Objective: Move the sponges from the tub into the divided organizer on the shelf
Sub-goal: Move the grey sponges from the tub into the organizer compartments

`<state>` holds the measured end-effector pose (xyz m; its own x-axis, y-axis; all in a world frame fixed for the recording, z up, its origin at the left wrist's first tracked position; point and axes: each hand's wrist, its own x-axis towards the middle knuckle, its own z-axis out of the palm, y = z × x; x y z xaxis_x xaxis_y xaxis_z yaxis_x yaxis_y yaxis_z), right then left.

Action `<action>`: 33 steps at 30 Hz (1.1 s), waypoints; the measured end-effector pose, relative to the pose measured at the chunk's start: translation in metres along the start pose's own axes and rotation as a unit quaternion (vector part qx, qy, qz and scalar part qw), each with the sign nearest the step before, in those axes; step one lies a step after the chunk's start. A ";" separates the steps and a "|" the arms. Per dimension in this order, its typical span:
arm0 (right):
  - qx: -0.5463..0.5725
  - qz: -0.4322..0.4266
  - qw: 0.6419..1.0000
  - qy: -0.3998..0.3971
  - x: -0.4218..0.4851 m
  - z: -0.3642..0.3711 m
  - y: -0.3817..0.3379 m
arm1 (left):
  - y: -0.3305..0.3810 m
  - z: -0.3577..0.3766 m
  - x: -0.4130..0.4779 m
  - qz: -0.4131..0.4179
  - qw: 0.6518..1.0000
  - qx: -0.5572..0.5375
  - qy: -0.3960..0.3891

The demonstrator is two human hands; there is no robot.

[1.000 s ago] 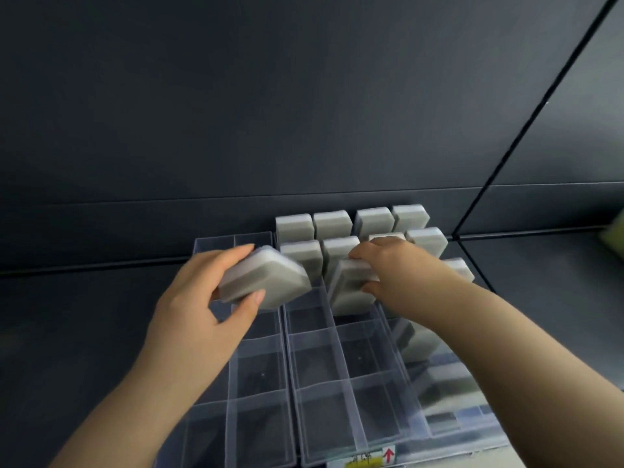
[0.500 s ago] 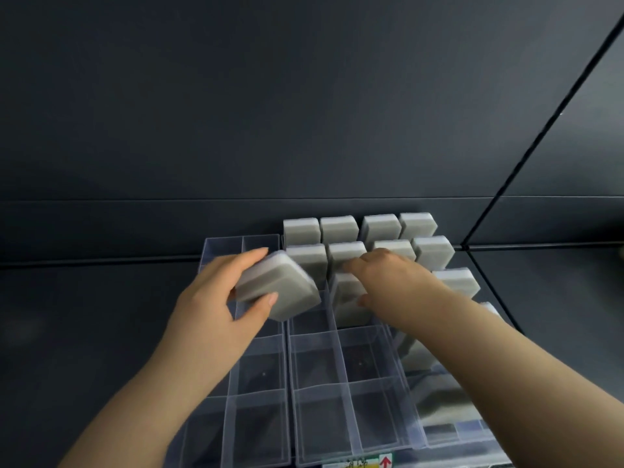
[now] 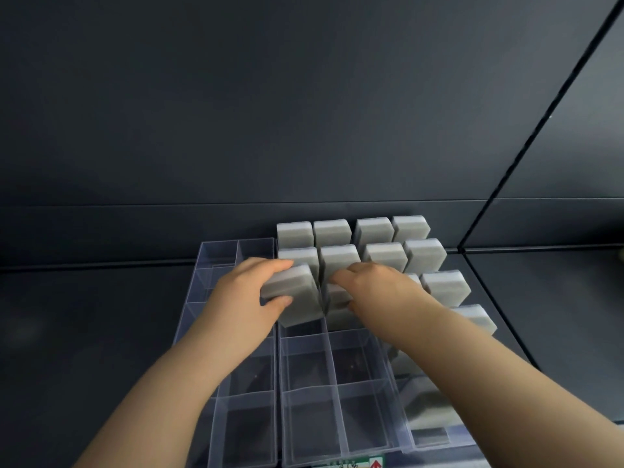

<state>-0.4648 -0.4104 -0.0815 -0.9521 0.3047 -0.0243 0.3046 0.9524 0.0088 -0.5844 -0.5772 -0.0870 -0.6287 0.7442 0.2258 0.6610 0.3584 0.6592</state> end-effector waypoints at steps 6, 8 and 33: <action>0.005 0.003 1.000 -0.006 0.001 0.000 0.000 | -0.002 0.008 0.002 0.008 1.000 0.016 -0.018; 0.007 0.001 1.000 -0.009 0.001 -0.002 0.000 | -0.002 0.015 0.004 0.008 0.999 0.025 -0.033; 0.177 0.094 0.971 0.131 -0.037 -0.015 -0.013 | -0.008 -0.012 -0.012 0.127 0.987 0.090 -0.037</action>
<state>-0.4344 -0.4342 -0.0655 -0.8387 0.5065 0.2003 0.4187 0.8347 -0.3576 -0.5870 -0.5951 -0.0863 -0.4060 0.8599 0.3093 0.8599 0.2449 0.4480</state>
